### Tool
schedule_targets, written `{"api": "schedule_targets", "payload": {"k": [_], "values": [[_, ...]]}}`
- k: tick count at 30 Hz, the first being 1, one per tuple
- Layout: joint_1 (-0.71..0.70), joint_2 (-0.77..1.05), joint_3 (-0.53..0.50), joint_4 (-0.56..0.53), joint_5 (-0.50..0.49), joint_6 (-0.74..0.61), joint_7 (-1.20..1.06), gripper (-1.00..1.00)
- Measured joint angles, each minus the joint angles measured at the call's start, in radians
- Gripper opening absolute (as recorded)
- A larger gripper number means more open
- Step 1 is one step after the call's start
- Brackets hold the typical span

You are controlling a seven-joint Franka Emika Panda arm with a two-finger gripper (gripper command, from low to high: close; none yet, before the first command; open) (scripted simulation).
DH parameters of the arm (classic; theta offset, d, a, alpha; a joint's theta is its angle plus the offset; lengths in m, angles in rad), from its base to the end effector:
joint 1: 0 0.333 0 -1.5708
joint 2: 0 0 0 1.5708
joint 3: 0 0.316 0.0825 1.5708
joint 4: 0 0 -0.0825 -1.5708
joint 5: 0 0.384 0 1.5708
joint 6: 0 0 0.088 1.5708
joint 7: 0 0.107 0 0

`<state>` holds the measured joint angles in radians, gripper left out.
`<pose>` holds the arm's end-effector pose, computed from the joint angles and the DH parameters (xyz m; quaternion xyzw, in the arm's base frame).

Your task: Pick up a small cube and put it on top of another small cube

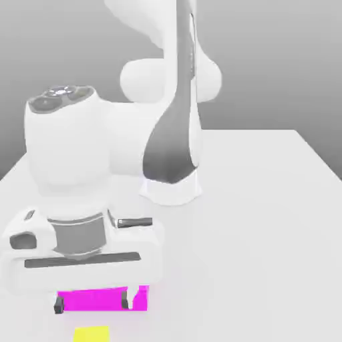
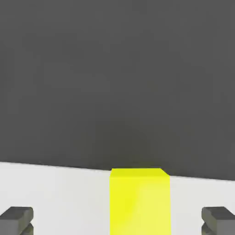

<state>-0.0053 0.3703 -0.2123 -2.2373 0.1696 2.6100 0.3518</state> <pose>0.5327 -0.1236 0.2070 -0.9392 0.3432 -0.0073 0.0058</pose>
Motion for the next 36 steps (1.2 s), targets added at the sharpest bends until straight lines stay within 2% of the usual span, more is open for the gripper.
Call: {"api": "schedule_targets", "payload": {"k": [4, 5, 11, 16, 22, 29, 31, 34, 35, 36], "values": [[-0.034, 0.145, 0.037, 0.027, 0.038, 0.102, -0.035, 0.00], [-0.040, 0.166, 0.044, 0.032, 0.044, 0.118, -0.039, -1.00], [-0.042, 0.176, 0.048, 0.034, 0.047, 0.125, -0.042, -1.00], [-0.014, 0.038, 0.007, 0.003, -0.003, 0.018, -0.005, -1.00], [-0.019, -0.165, -0.065, -0.120, -0.045, -0.065, 0.091, -1.00], [-0.086, -0.414, -0.118, -0.279, -0.178, -0.138, 0.270, -1.00], [-0.095, -0.435, -0.119, -0.312, -0.196, -0.123, 0.298, -1.00], [-0.090, -0.352, -0.118, -0.336, -0.150, -0.021, 0.269, -1.00], [-0.093, -0.323, -0.113, -0.340, -0.134, 0.011, 0.257, 1.00], [-0.093, -0.323, -0.113, -0.340, -0.134, 0.011, 0.257, 1.00]]}}
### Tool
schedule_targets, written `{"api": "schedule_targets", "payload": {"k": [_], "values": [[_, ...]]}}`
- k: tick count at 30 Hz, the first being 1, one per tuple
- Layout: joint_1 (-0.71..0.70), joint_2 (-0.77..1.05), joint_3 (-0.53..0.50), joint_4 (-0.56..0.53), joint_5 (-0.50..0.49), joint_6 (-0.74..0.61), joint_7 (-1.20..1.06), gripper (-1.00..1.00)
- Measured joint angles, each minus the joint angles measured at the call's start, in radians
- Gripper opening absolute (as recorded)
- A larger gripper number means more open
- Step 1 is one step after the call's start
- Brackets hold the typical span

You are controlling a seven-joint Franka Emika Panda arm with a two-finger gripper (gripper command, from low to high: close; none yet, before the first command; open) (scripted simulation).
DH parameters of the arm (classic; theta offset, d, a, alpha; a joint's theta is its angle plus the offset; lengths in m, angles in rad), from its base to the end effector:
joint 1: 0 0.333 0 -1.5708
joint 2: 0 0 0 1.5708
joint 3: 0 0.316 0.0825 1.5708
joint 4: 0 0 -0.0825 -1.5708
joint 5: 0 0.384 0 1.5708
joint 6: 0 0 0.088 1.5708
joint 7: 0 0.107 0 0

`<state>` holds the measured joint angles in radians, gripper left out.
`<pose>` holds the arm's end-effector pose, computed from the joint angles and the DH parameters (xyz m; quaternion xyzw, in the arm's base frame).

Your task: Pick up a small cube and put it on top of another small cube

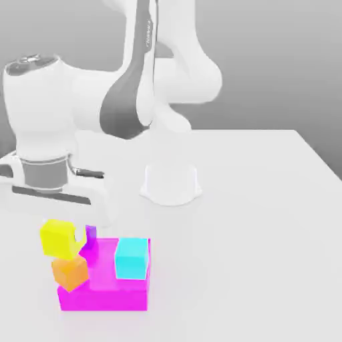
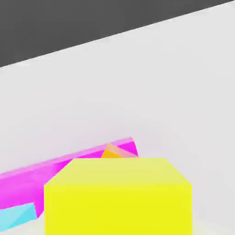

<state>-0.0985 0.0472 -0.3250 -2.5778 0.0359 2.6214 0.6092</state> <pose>0.4063 -0.1853 0.2454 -0.8619 0.5071 0.0006 0.0013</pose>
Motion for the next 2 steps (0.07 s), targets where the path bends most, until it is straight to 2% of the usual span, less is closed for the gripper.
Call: {"api": "schedule_targets", "payload": {"k": [2], "values": [[0.000, 0.000, 0.000, 0.000, 0.000, 0.000, 0.000, 1.00]]}}
